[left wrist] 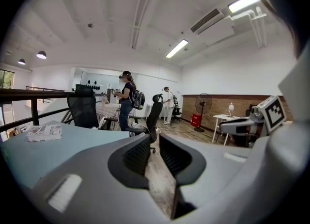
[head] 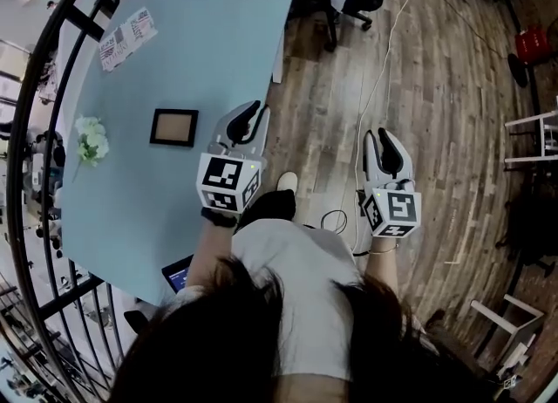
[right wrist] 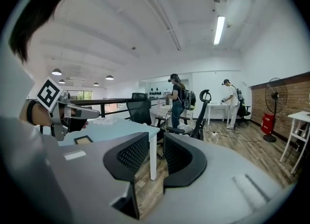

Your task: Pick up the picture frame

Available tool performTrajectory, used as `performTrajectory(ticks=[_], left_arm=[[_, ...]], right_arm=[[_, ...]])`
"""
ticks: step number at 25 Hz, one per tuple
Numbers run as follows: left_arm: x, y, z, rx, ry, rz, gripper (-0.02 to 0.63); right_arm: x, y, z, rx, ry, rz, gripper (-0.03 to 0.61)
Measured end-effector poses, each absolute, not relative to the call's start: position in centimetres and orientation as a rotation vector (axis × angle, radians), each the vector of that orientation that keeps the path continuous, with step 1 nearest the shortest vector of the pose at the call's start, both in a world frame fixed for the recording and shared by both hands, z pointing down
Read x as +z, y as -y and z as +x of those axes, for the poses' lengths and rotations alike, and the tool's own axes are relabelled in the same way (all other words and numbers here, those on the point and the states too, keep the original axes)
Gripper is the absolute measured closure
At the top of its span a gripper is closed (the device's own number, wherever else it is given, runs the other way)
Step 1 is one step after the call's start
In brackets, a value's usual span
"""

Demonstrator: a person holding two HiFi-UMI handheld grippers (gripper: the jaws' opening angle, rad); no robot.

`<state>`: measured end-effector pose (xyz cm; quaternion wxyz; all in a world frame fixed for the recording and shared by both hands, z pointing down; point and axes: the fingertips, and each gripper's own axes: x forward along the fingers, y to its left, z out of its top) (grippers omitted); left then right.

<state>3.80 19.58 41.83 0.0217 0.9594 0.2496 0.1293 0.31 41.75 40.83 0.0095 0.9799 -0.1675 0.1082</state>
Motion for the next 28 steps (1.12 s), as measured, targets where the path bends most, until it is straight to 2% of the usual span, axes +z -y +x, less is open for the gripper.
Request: performTrajectory(ticks=[11,18,28], left_arm=[[43.2,-10.8,8.9,0.430,-0.498,2.967,0.551],[43.8,-4.9,8.3,0.437,-0.188,2.944,0.551],[44.6,6.7,5.9,0.345,0.474,2.836,0.537]], right_arm=[[41.4,-34.4,9.1,0.427,0.721,2.959,0.495],[41.4,-27.6,14.0,0.424,1.011,2.841,0.494],[41.6,-11.4,20.1,0.386,1.648,2.495,0.488]])
